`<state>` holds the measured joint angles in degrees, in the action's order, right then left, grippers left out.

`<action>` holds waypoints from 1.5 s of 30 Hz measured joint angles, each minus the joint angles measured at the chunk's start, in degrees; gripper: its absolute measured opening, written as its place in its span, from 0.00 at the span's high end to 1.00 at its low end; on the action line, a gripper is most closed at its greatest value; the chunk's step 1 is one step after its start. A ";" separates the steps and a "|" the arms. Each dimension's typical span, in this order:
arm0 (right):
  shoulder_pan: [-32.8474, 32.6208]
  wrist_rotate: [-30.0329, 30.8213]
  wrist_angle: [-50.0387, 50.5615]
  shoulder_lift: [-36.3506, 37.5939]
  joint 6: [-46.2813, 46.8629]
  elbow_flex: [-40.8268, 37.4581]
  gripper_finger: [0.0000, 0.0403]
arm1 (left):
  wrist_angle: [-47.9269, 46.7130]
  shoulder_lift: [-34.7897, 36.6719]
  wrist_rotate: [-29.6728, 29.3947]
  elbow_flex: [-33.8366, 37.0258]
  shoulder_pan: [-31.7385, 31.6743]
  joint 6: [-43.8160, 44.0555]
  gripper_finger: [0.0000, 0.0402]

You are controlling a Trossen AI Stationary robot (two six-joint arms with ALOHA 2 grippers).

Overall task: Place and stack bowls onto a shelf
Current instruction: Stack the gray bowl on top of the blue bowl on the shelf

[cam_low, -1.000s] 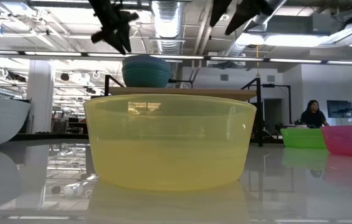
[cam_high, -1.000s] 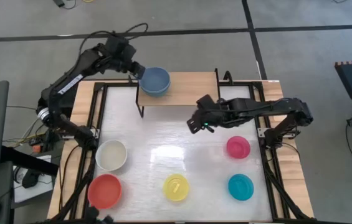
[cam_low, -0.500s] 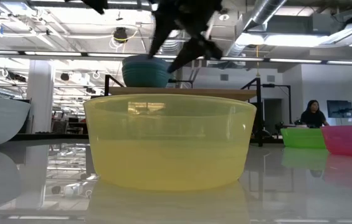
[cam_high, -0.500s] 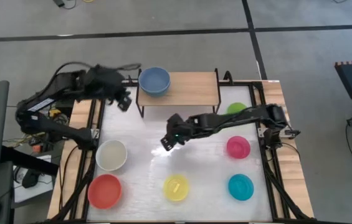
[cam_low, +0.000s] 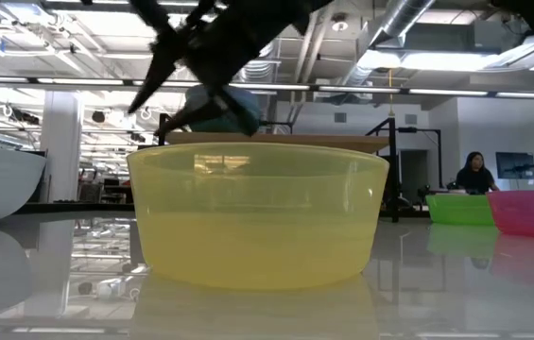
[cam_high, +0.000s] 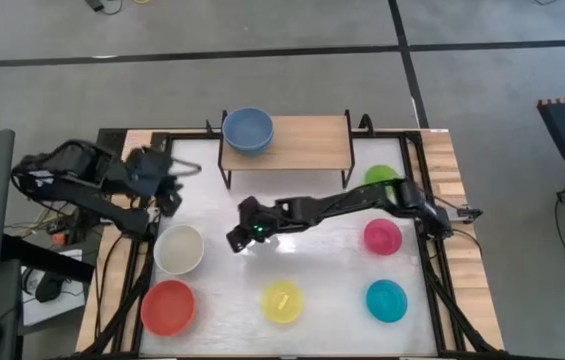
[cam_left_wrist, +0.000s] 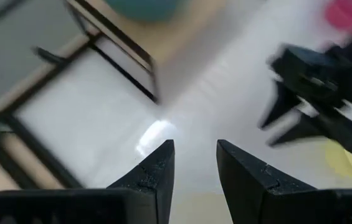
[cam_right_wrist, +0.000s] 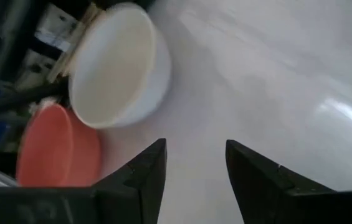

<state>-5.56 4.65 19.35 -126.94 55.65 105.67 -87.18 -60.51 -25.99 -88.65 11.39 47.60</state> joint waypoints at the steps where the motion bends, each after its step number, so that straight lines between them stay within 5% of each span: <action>1: -0.05 -0.23 -0.60 -1.64 0.01 1.54 0.54 | 0.37 0.43 0.99 1.40 0.88 1.00 0.74; 9: -0.09 -0.11 -2.44 -12.77 -1.72 15.49 0.51 | 1.23 0.82 6.35 12.46 6.10 7.16 0.74; 16: -0.09 -0.12 -9.20 -21.77 -3.51 24.75 0.37 | 3.06 0.50 7.24 13.34 8.33 9.43 0.74; 28: -0.08 1.49 -9.89 -27.13 -5.95 26.19 0.31 | 4.87 0.40 6.59 13.34 9.58 9.39 0.74; 34: -0.07 1.46 -6.53 -27.49 -6.18 26.07 0.47 | 4.83 0.42 6.57 13.34 9.56 9.42 0.74; 42: -0.54 1.25 -0.49 -25.70 -6.01 26.15 0.93 | 4.79 0.42 5.23 13.34 9.56 9.59 0.74; 45: -1.71 3.54 6.26 -22.83 -7.28 26.10 0.94 | 4.79 0.42 4.75 13.34 9.57 10.39 0.74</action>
<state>-7.27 8.19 25.60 -149.77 48.37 131.76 -82.39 -60.10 -21.23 -75.31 20.97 57.99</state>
